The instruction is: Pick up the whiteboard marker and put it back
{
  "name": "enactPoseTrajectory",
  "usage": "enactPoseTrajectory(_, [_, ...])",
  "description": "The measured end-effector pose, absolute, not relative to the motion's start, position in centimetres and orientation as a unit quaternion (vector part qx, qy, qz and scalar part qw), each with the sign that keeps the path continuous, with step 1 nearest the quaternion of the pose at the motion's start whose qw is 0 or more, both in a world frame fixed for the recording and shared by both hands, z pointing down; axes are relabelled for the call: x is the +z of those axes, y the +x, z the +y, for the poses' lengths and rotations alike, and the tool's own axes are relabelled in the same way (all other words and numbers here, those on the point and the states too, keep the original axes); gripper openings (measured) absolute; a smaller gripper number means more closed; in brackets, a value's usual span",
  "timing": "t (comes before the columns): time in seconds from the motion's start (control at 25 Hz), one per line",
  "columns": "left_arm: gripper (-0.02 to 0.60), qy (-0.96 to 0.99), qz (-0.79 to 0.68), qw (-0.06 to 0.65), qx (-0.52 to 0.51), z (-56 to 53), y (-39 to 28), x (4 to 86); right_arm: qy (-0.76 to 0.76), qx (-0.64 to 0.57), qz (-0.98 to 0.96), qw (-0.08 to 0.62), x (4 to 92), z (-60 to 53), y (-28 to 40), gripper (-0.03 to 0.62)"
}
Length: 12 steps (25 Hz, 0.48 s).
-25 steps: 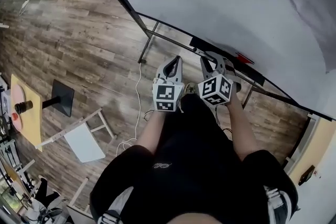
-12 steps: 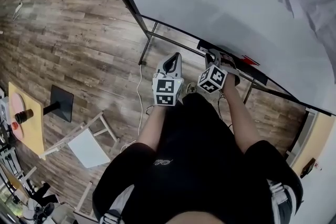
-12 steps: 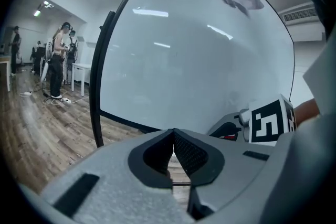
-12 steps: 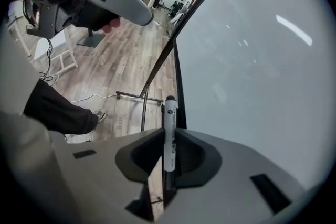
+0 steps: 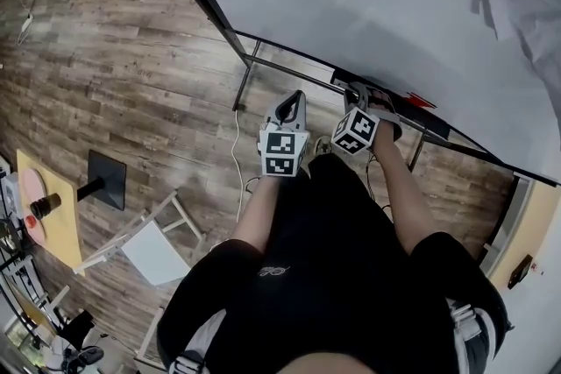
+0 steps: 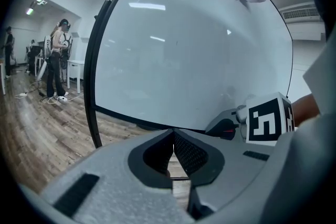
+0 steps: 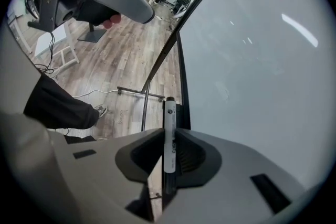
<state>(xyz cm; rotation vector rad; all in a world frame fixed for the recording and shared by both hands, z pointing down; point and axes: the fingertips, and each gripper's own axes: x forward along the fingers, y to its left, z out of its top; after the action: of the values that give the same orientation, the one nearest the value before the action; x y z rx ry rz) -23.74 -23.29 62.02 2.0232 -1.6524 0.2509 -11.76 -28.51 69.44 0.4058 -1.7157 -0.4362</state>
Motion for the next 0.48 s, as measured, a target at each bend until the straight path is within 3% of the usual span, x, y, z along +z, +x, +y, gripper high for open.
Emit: enactPoseTrajectory(0.48, [0.006, 0.739, -0.612, 0.265, 0.097, -22.64, -24.5, 62.47, 0.172, -0.186, -0.743, 0.619, 69.65, -28.57, -11.76, 0.055])
